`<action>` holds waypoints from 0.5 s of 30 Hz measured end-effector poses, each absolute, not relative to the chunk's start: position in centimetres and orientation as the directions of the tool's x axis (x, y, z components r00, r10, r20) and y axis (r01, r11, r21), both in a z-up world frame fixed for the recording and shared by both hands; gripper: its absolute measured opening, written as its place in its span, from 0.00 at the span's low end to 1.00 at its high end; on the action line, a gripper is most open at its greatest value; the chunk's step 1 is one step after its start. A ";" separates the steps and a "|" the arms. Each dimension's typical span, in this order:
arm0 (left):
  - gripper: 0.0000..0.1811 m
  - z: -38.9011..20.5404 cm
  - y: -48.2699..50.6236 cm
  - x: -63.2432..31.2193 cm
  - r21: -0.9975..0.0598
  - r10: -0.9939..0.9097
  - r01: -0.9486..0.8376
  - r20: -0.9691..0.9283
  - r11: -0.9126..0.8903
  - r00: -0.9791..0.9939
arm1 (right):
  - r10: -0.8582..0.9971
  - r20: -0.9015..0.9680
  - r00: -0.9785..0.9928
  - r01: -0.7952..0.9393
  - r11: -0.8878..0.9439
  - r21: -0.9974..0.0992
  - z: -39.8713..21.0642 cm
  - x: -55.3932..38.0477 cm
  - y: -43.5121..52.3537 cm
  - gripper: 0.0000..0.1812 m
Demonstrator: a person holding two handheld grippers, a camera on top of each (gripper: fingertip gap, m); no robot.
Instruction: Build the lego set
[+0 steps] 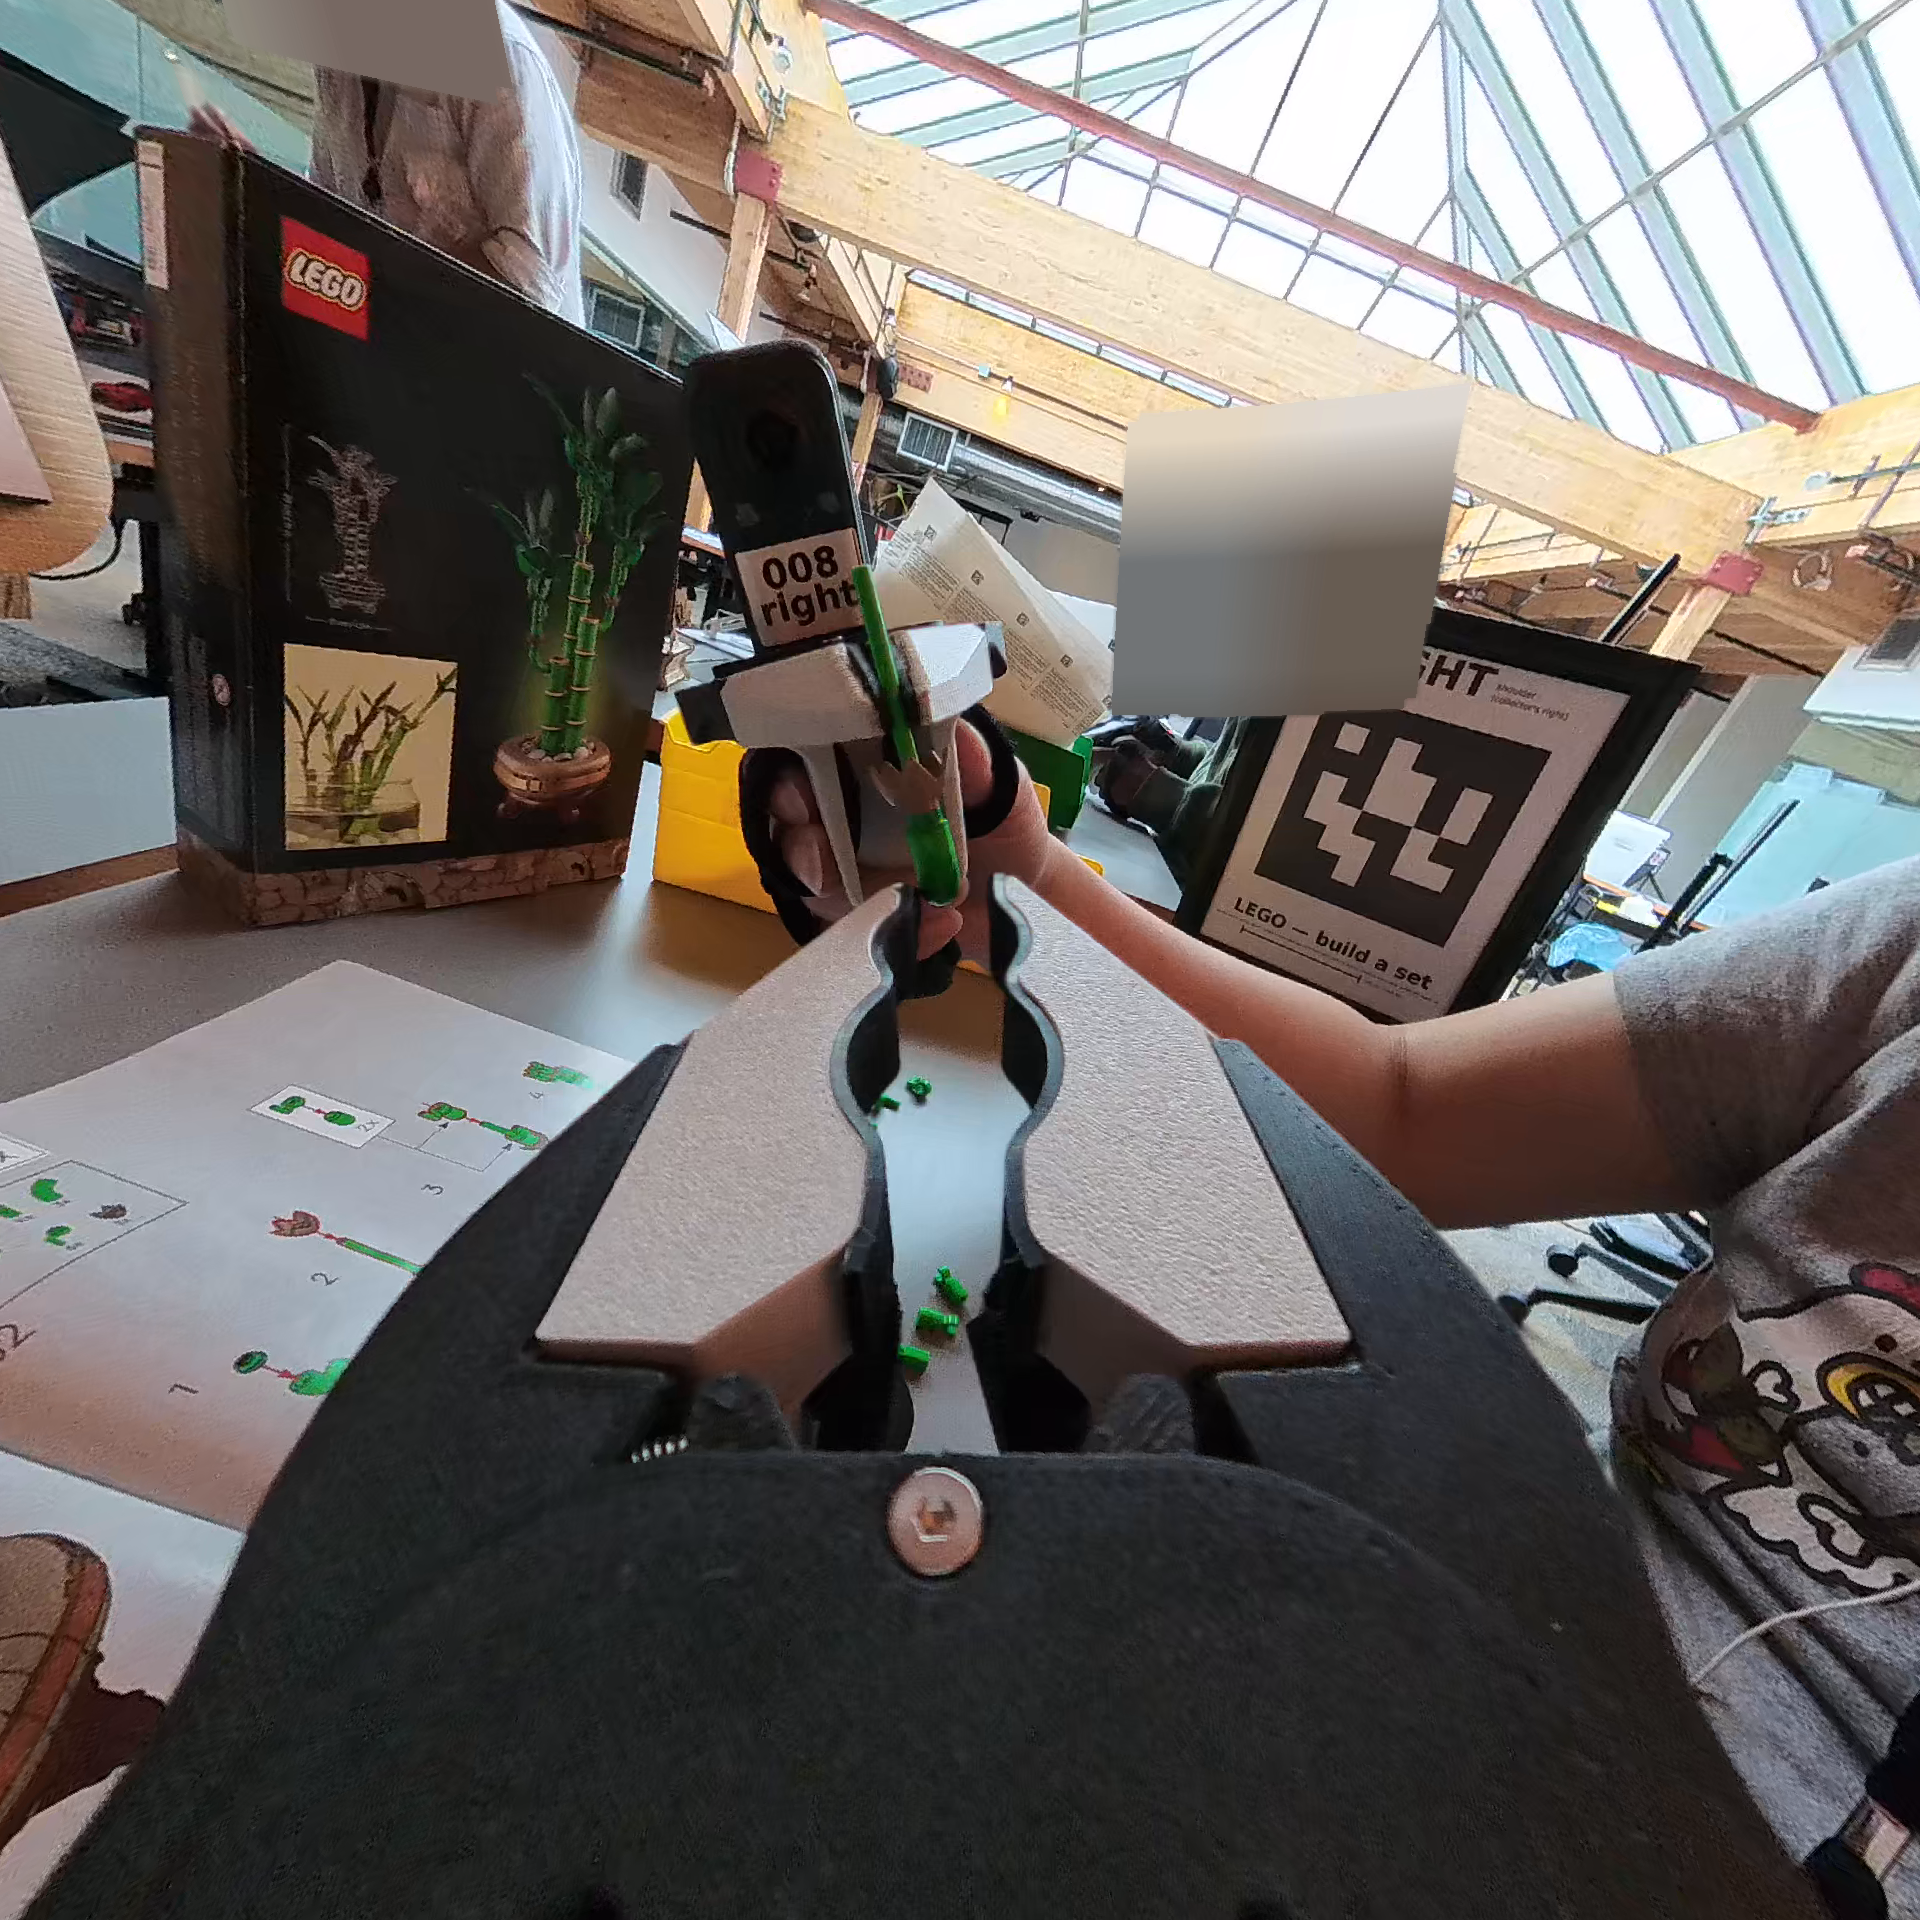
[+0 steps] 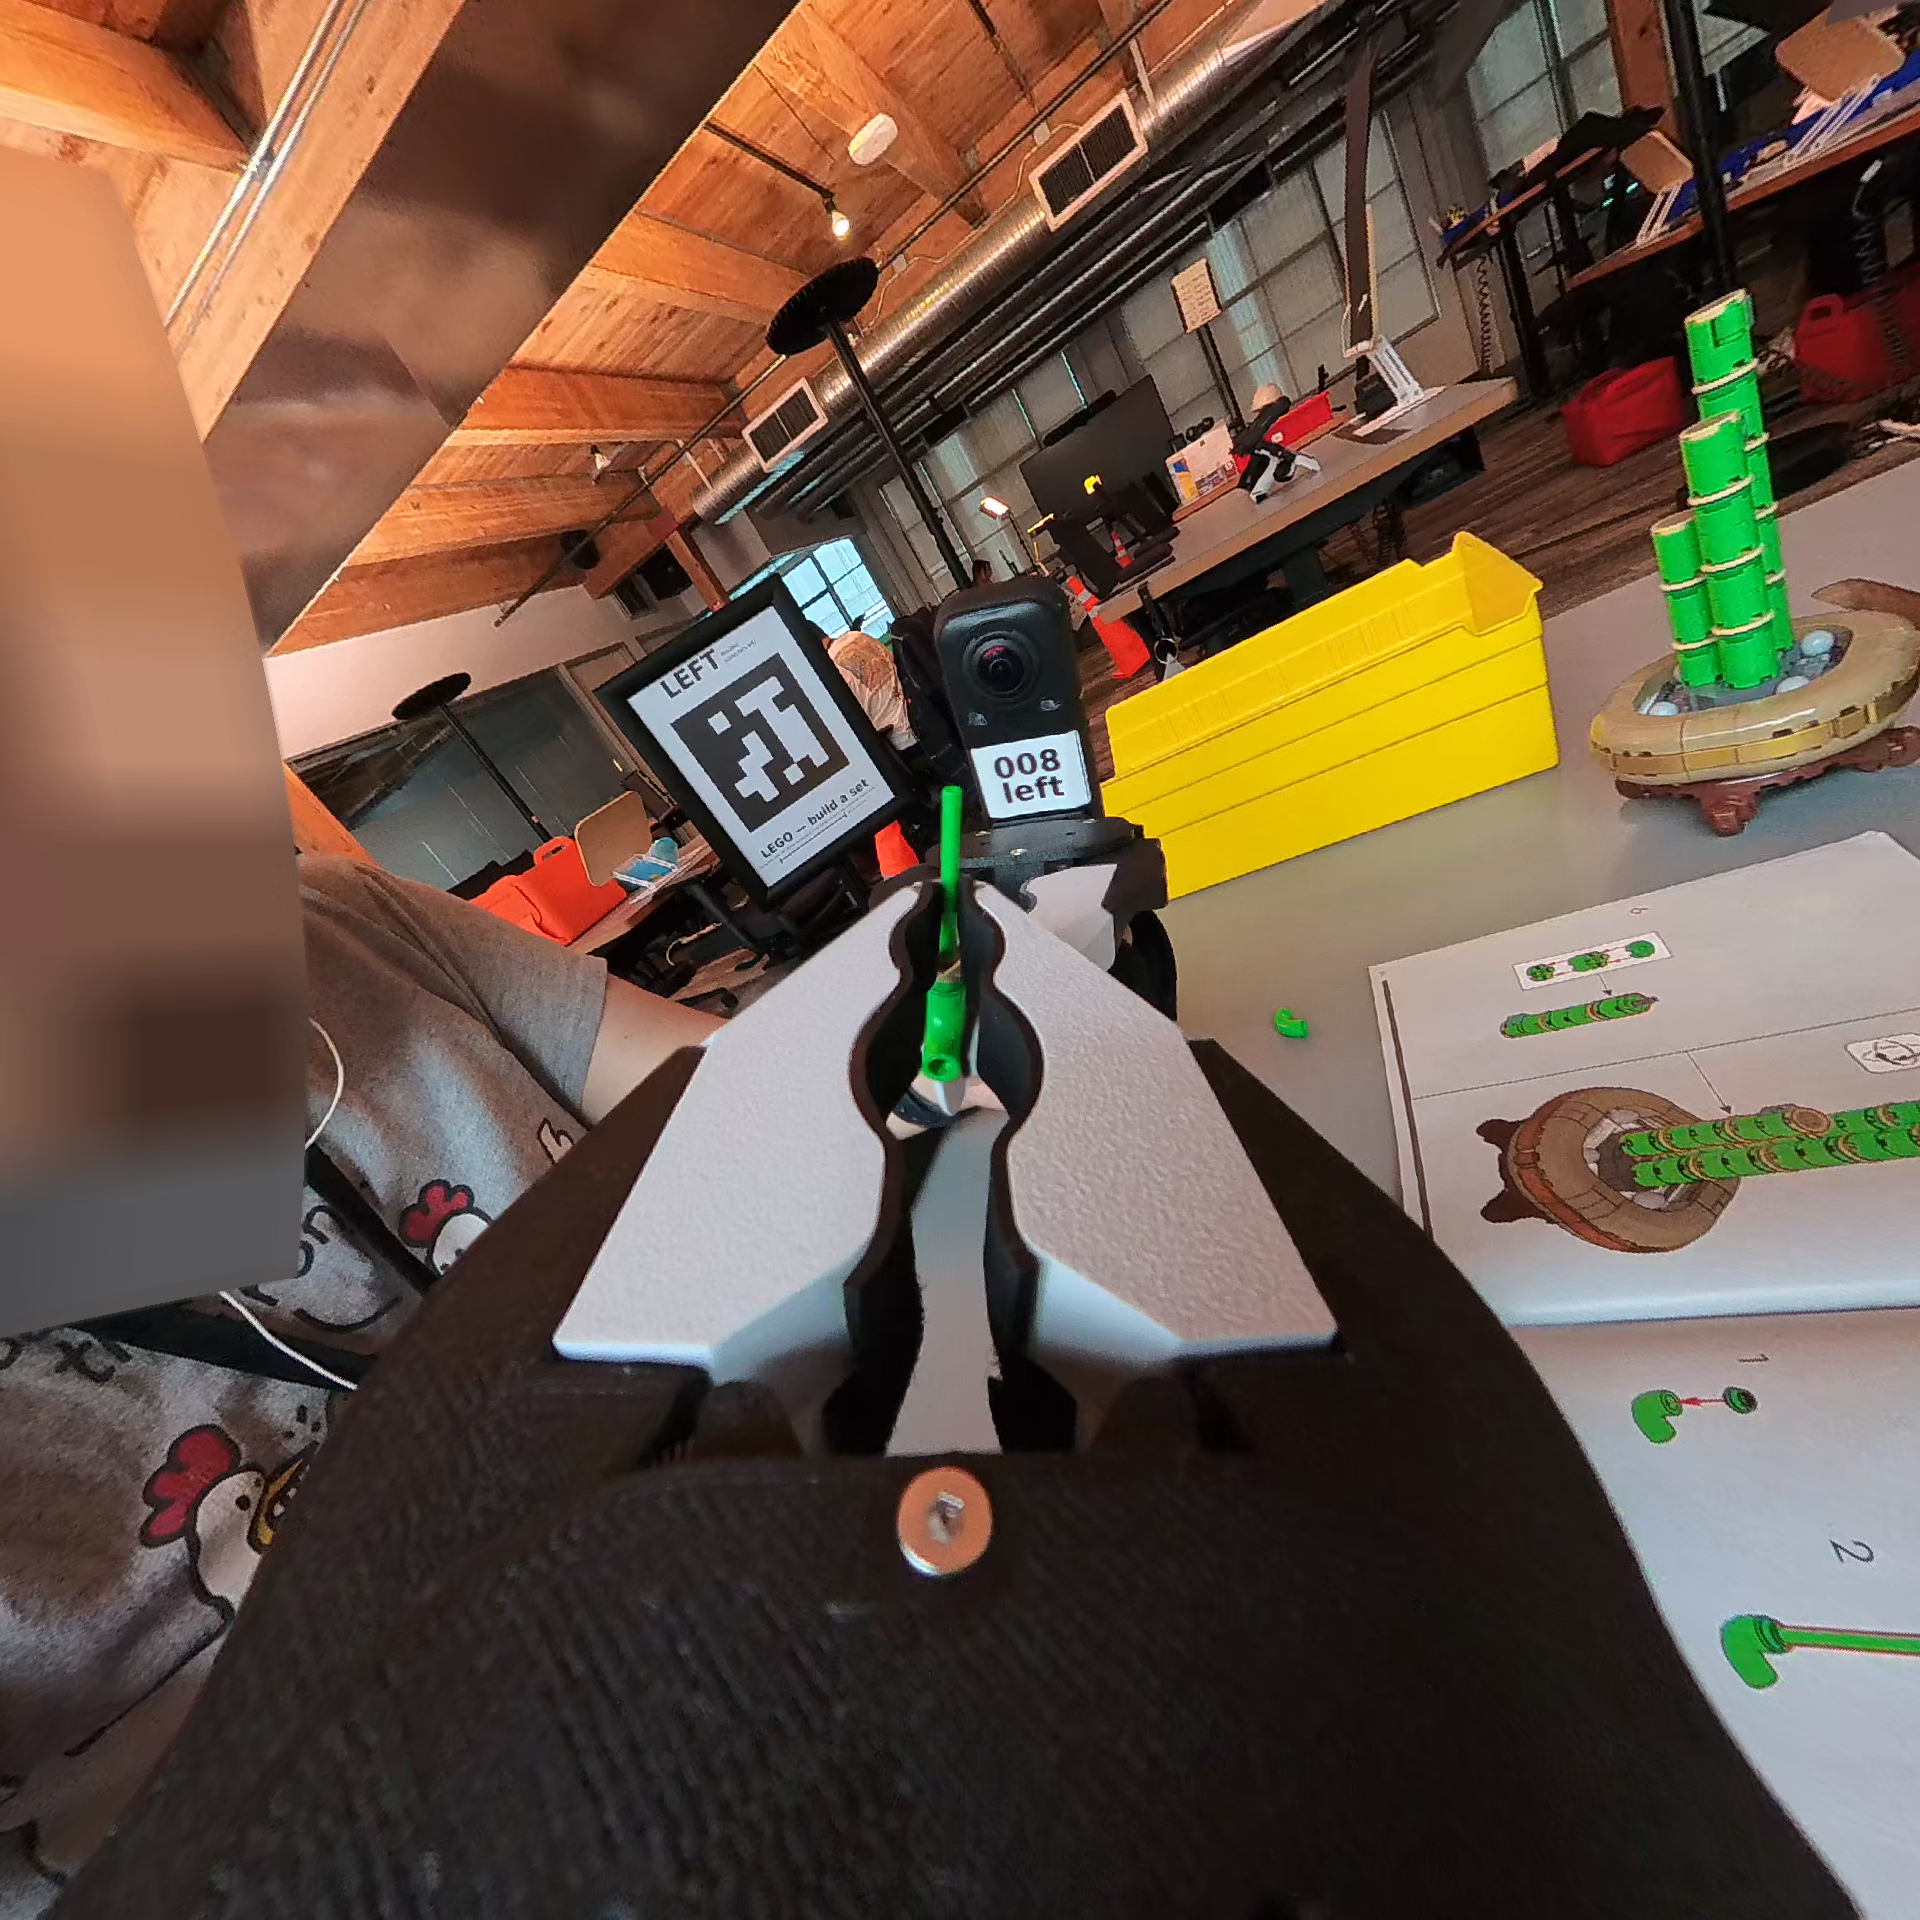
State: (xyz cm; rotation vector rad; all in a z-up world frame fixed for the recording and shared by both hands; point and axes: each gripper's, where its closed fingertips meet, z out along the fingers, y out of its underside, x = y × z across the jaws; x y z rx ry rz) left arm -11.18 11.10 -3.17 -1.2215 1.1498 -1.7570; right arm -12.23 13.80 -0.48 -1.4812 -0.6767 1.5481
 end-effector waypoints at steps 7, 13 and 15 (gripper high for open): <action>0.06 -2.4 11.7 -11.6 -0.898 -0.864 0.090 0.381 -0.430 -0.328 | 0.866 -0.493 0.084 -0.212 -0.468 -0.858 -0.5 -12.5 13.8 0.00; 0.06 -2.6 11.8 -11.5 -0.898 -0.860 0.074 0.388 -0.434 -0.330 | 0.882 -0.459 0.108 -0.215 -0.430 -0.877 -0.1 -12.5 13.8 0.00; 0.04 -2.7 11.5 -11.4 -0.903 -0.861 0.063 0.382 -0.425 -0.336 | 0.884 -0.454 0.112 -0.218 -0.424 -0.879 0.0 -12.4 13.8 0.00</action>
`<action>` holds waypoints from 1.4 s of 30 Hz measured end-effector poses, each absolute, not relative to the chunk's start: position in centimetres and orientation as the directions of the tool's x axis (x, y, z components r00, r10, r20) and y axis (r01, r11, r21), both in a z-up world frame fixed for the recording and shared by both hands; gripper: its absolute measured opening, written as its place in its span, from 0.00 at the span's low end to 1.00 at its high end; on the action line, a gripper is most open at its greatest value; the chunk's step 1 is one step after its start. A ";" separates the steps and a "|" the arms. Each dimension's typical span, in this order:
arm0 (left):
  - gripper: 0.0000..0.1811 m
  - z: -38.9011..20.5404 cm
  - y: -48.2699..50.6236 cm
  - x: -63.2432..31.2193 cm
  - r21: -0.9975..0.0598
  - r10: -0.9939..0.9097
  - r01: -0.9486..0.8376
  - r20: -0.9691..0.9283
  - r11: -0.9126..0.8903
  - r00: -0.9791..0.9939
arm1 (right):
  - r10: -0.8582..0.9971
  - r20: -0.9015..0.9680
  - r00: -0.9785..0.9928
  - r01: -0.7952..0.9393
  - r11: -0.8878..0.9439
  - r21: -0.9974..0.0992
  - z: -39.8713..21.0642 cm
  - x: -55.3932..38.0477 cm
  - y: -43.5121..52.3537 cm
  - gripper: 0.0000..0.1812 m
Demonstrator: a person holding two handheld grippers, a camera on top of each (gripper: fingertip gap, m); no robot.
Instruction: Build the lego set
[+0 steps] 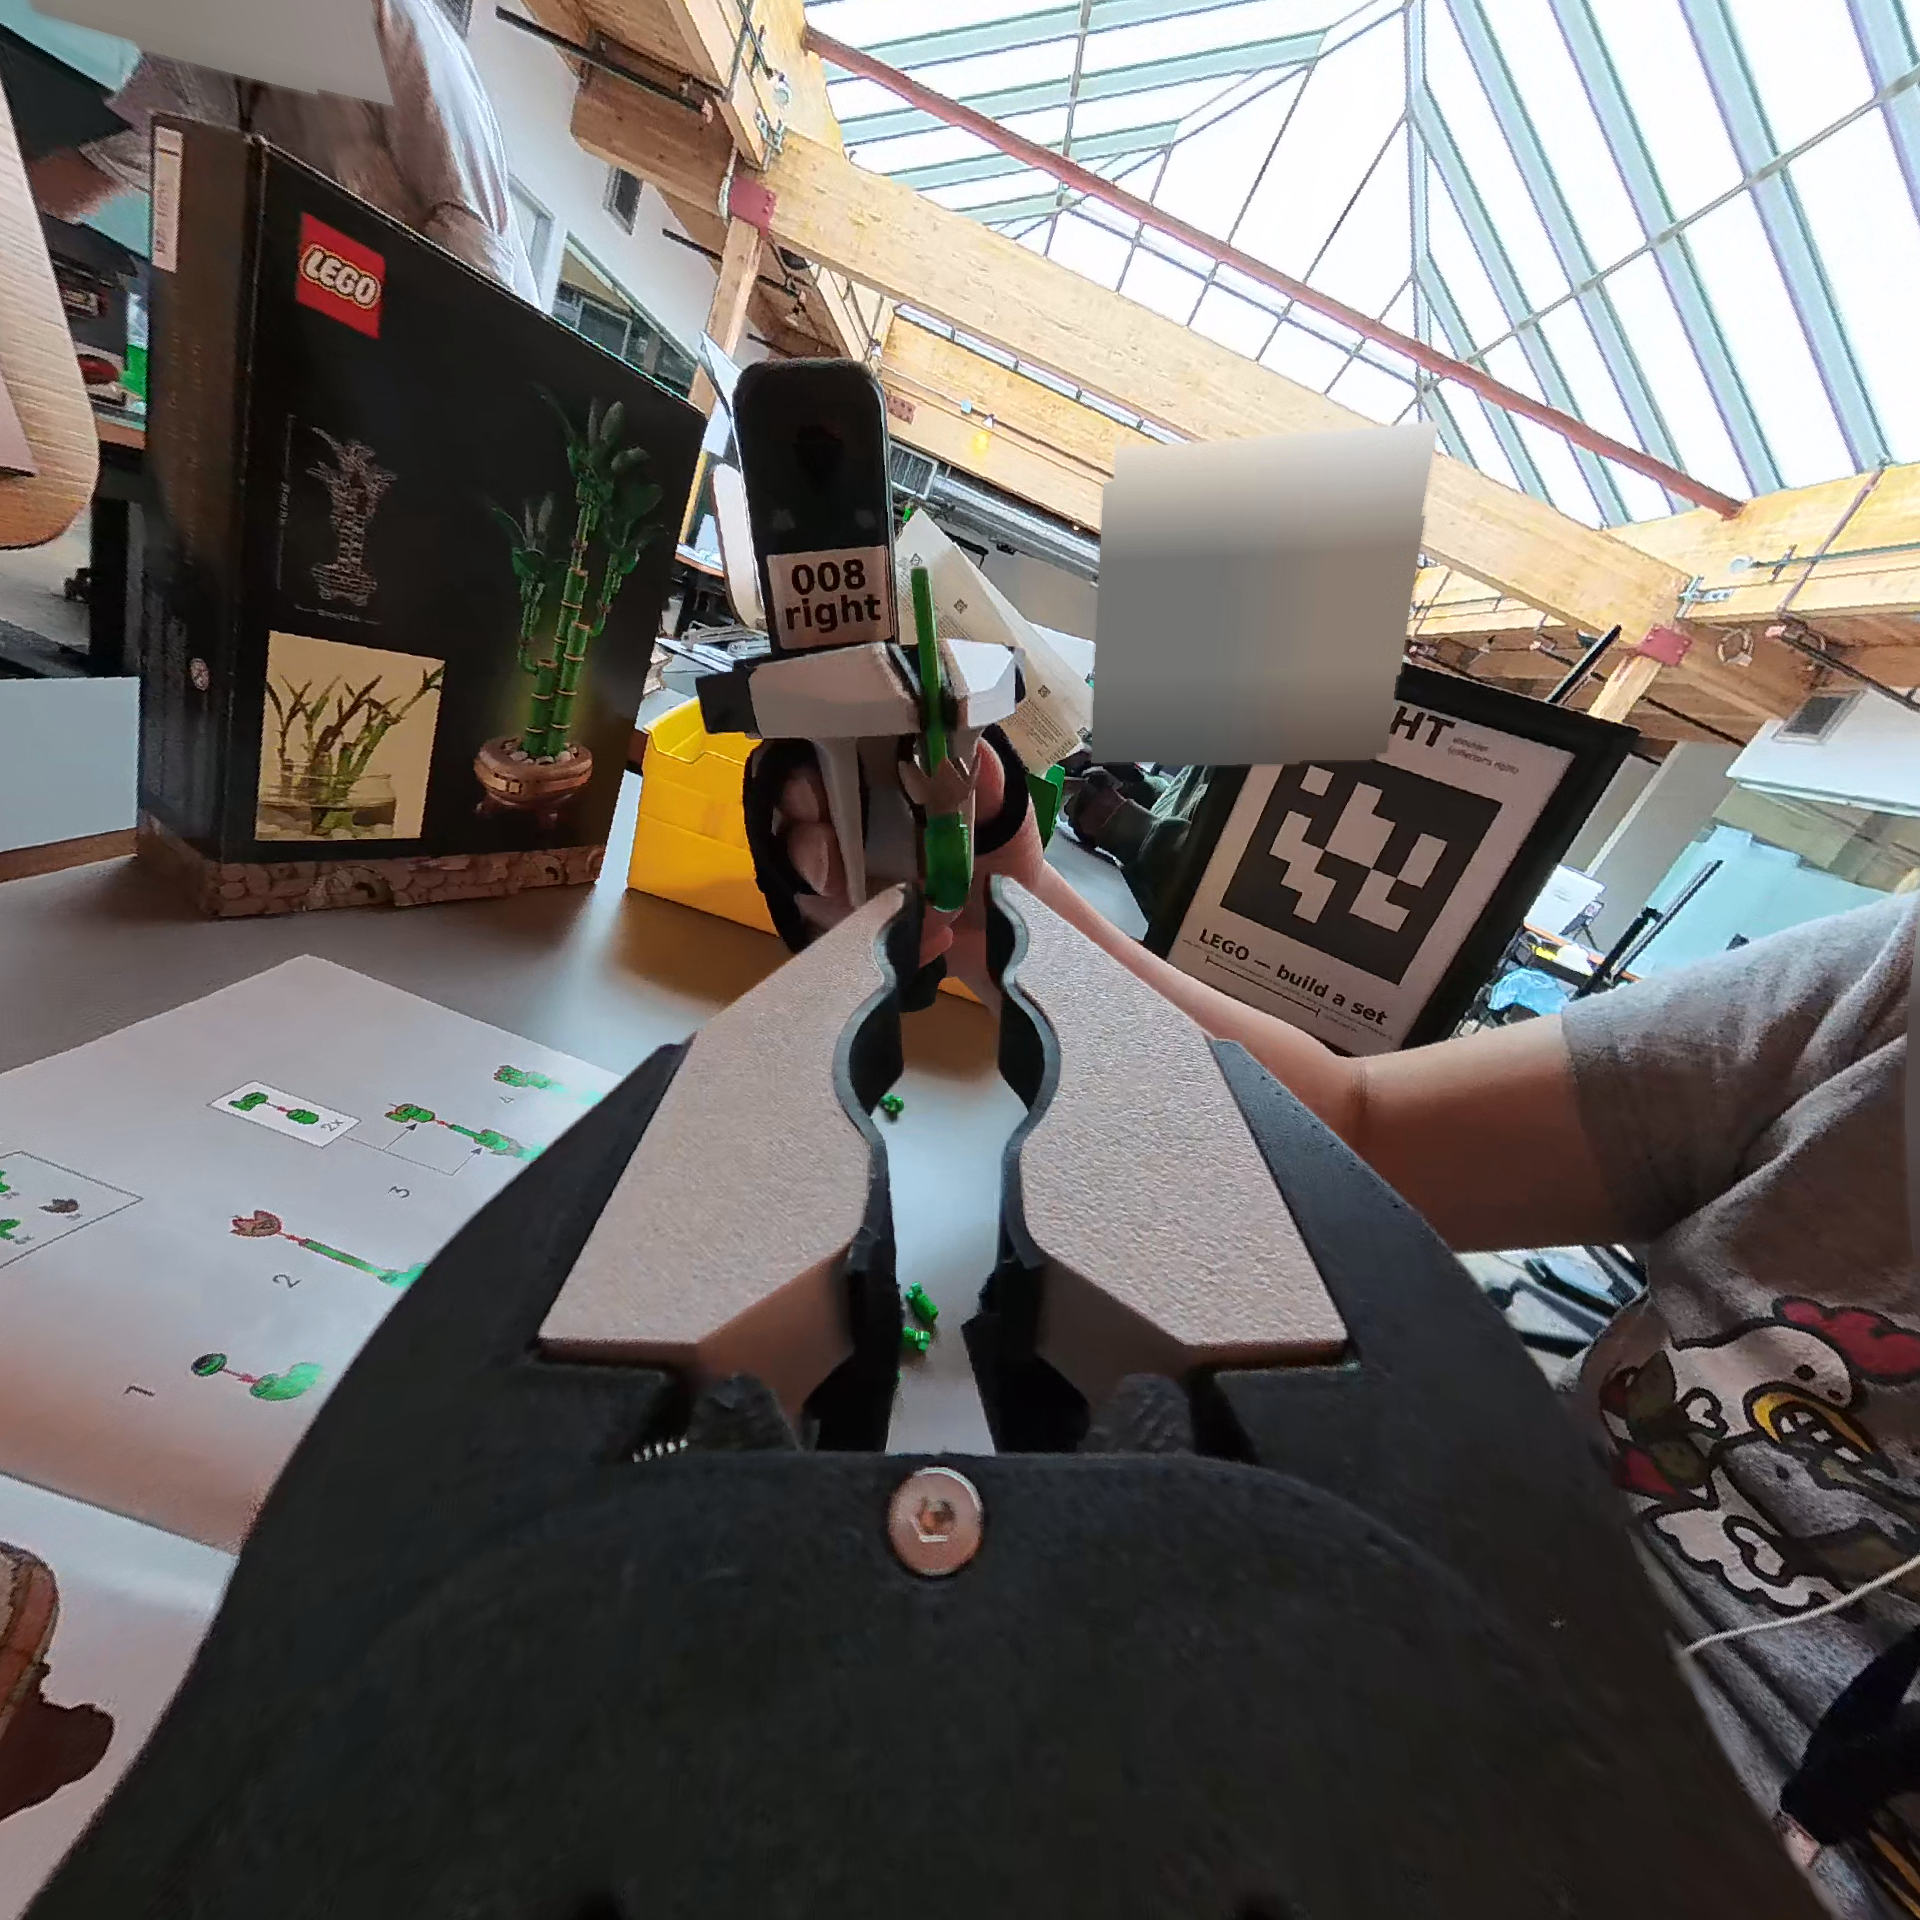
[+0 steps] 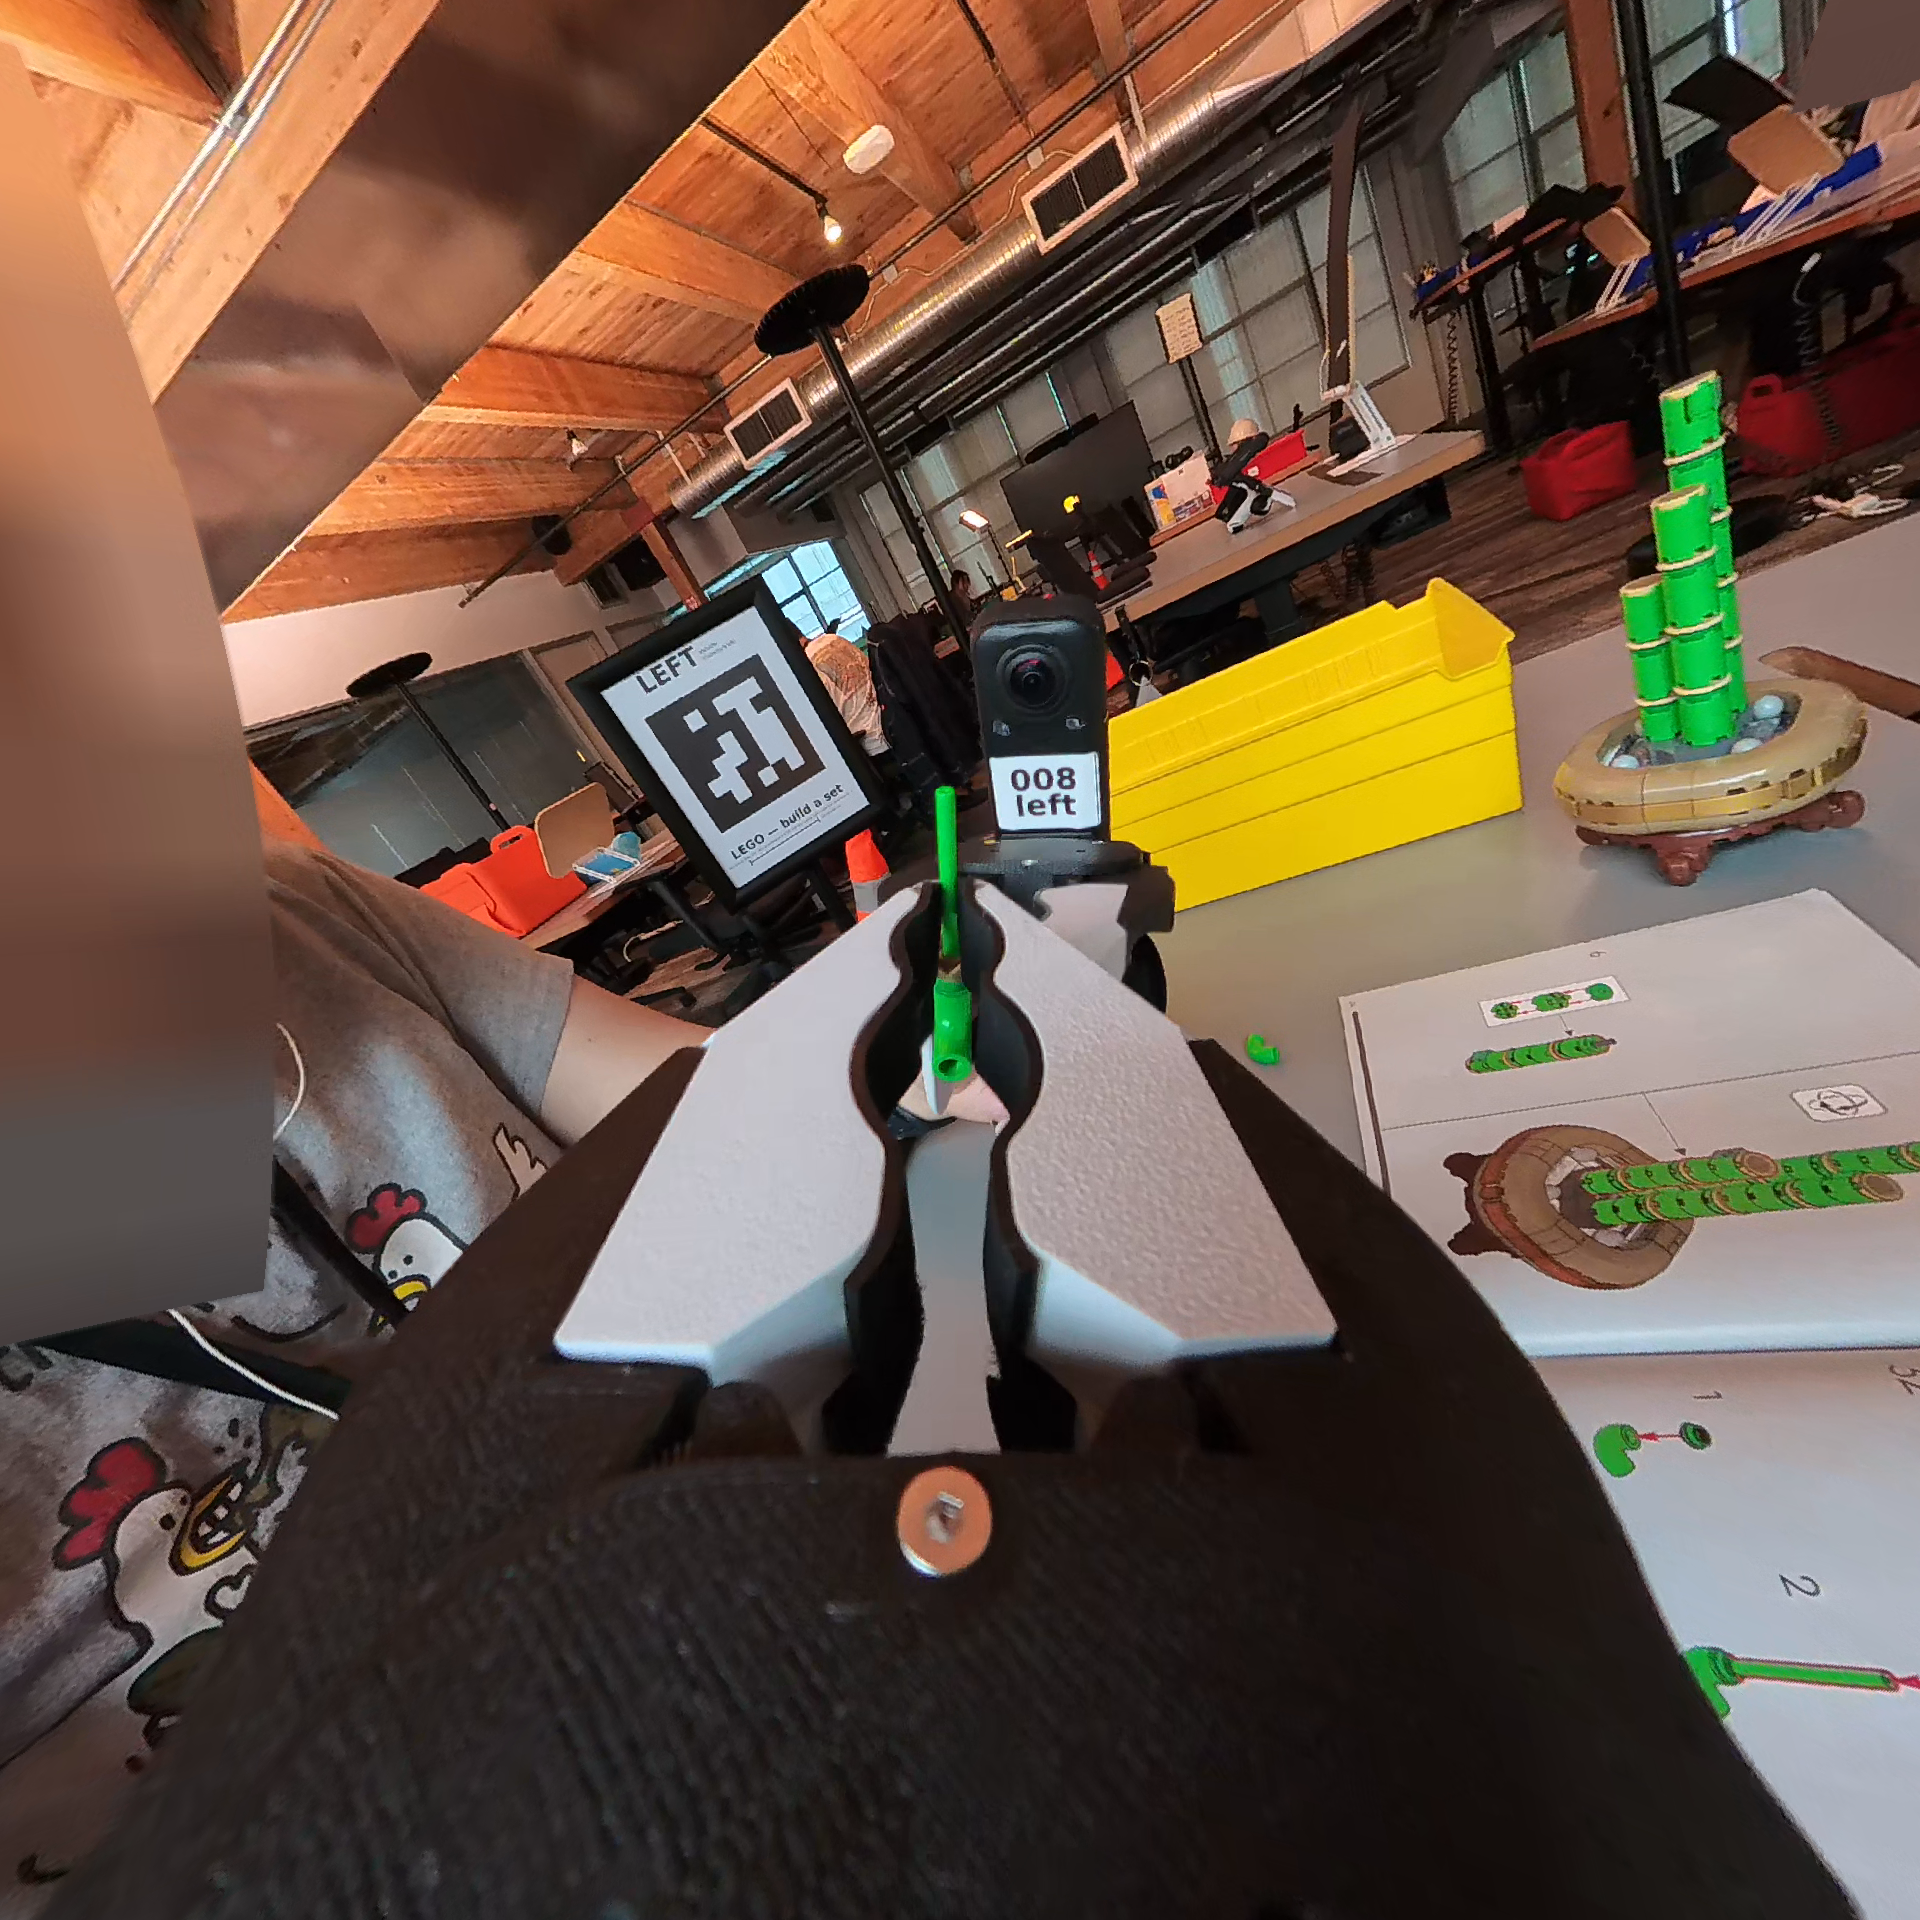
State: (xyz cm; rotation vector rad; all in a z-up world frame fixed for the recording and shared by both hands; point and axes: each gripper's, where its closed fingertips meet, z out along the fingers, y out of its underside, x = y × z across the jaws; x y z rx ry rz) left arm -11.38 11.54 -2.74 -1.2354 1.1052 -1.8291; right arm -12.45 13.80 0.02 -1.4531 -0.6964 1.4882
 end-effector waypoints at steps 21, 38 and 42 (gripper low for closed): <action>0.02 -3.7 12.0 -11.6 -0.929 -0.889 -0.024 0.361 -0.369 -0.281 | 0.847 -0.529 0.052 -0.237 -0.504 -0.830 -1.3 -12.6 14.2 0.01; 0.02 -4.2 11.8 -11.6 -0.932 -0.890 -0.066 0.360 -0.356 -0.281 | 0.886 -0.443 0.141 -0.166 -0.420 -0.892 -1.6 -12.6 14.0 0.01; 0.02 -4.2 11.8 -11.5 -0.929 -0.885 -0.064 0.368 -0.365 -0.286 | 0.883 -0.447 0.144 -0.158 -0.425 -0.891 -1.7 -12.5 14.0 0.01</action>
